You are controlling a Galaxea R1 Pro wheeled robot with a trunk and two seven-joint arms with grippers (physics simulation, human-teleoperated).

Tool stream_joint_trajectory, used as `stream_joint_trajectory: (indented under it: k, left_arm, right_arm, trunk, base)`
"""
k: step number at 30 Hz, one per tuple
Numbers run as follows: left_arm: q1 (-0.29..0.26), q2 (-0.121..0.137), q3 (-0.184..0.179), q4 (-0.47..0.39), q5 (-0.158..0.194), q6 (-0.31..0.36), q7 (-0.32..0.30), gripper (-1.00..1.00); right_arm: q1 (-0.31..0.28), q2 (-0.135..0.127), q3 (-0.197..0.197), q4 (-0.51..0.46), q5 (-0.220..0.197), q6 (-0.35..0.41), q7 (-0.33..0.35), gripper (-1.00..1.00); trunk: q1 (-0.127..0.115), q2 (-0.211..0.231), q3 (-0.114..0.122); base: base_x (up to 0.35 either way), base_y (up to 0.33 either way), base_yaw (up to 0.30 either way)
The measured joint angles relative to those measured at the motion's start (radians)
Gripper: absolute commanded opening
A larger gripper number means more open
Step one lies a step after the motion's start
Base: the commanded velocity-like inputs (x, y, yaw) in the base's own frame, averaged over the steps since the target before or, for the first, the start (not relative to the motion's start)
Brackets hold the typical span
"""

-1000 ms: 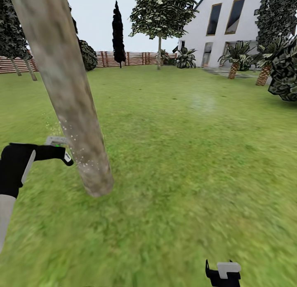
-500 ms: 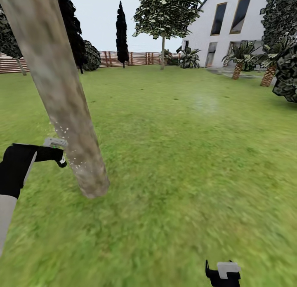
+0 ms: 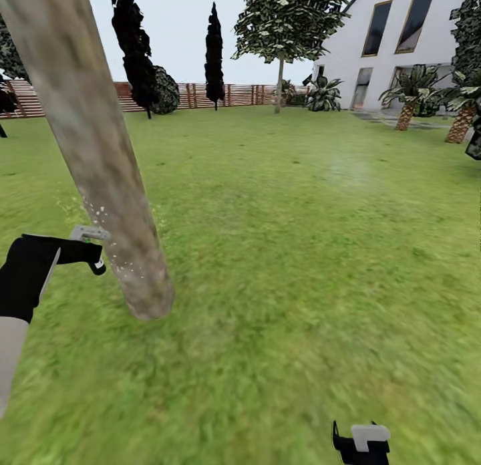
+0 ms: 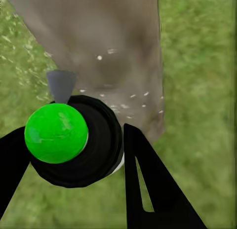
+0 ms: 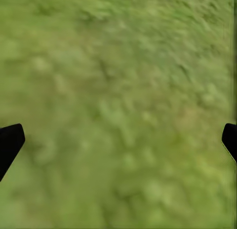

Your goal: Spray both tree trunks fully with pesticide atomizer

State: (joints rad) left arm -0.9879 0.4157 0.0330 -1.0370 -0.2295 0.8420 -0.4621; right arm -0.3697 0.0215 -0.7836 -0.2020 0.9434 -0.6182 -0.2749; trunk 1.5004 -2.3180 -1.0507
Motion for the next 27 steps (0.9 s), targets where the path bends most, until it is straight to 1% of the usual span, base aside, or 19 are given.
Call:
stream_joint_trajectory:
  k: [3,5,9,11,12,15,16,17,18,19,20,22,23,24,25,26,27]
  left_arm:
    - [0.000,0.000,0.000,0.005,-0.001,0.000,0.045,-1.00]
    - [0.000,-0.001,-0.001,0.005,0.004,0.000,0.061,-1.00]
    - [0.001,-0.001,-0.001,0.006,0.004,0.000,0.066,-1.00]
    - [0.006,-0.001,-0.002,0.037,0.002,-0.001,0.067,-1.00]
    - [0.022,-0.001,-0.002,0.061,0.000,-0.002,0.068,-1.00]
    - [0.034,0.000,-0.001,0.078,0.002,-0.003,0.069,-1.00]
    - [0.036,-0.002,-0.002,0.093,0.004,-0.005,0.069,-1.00]
    - [0.037,-0.026,-0.002,0.103,0.012,-0.006,0.071,-1.00]
    - [0.037,-0.045,-0.002,0.106,0.009,-0.008,0.094,-1.00]
    - [0.037,-0.053,-0.002,0.107,0.004,-0.010,0.115,-1.00]
    - [0.037,-0.056,-0.001,0.110,0.004,-0.010,0.124,-1.00]
    - [0.037,-0.051,0.007,0.155,0.001,-0.016,0.130,-1.00]
    - [0.038,-0.047,0.019,0.182,-0.003,-0.020,0.131,-1.00]
    - [0.038,-0.045,0.023,0.197,-0.001,-0.022,0.131,-1.00]
    - [0.046,-0.042,0.027,0.215,-0.001,-0.038,0.132,-1.00]
    - [0.059,-0.042,0.030,0.230,0.002,-0.086,0.136,-1.00]
    - [0.064,-0.046,0.032,0.235,0.008,-0.116,0.147,-1.00]
  right_arm:
    - [0.000,0.000,0.001,0.001,0.000,0.000,0.000,1.00]
    - [0.000,0.000,0.001,0.001,0.000,0.000,0.000,1.00]
    - [0.000,0.000,0.001,0.001,0.000,0.000,-0.001,1.00]
    - [0.000,0.000,0.001,0.001,0.000,0.000,-0.001,1.00]
    - [0.000,0.000,0.001,0.001,0.000,0.000,0.000,1.00]
    - [0.000,0.000,0.001,0.001,0.000,0.000,0.000,1.00]
    - [0.000,0.000,0.001,0.001,0.000,0.000,0.000,1.00]
    - [0.000,0.000,0.001,0.001,0.000,0.000,0.000,1.00]
    - [0.000,0.001,0.001,0.001,0.000,0.000,0.000,1.00]
    - [0.000,0.001,0.001,0.001,0.000,0.000,0.000,1.00]
    - [0.000,0.001,0.001,0.001,0.000,0.000,0.000,1.00]
    - [0.000,0.001,0.001,0.001,0.000,0.000,0.000,1.00]
    - [0.000,0.001,0.001,0.001,0.000,0.000,0.000,1.00]
    - [0.000,0.000,0.001,0.001,0.000,0.000,0.000,1.00]
    - [0.000,0.000,0.001,0.001,0.000,0.000,0.000,1.00]
    - [0.000,0.000,0.001,0.001,0.000,0.000,0.000,1.00]
    - [0.000,0.000,0.001,0.001,0.000,0.000,0.000,1.00]
  trunk:
    - [0.000,0.000,0.000]
    - [0.000,0.000,0.000]
    - [0.000,0.000,0.000]
    - [0.000,0.000,0.000]
    - [0.000,0.000,0.000]
    - [0.000,0.000,0.000]
    - [0.000,0.000,0.000]
    - [0.000,0.000,0.000]
    - [0.000,0.000,0.000]
    - [0.000,0.000,0.000]
    - [0.000,0.000,0.000]
    - [0.000,0.000,0.000]
    - [0.000,0.000,0.000]
    - [0.000,0.000,0.000]
    - [0.000,0.000,0.000]
    - [0.000,0.000,0.000]
    - [0.000,0.000,0.000]
  base:
    - [0.160,-0.236,0.000]
    - [0.233,-0.192,0.116]
    - [0.242,-0.185,0.262]
    - [0.242,-0.184,0.273]
    - [0.242,-0.184,0.182]
    - [0.167,-0.218,0.052]
    - [0.019,-0.267,0.004]
    - [0.006,-0.267,0.001]
    - [0.003,-0.155,0.005]
    - [0.001,-0.080,0.060]
    - [0.000,-0.021,0.211]
    - [0.000,-0.008,0.254]
    - [0.000,-0.003,0.270]
    - [0.000,-0.001,0.274]
    - [0.000,0.000,0.232]
    - [0.026,0.000,0.080]
    - [0.150,0.000,0.041]
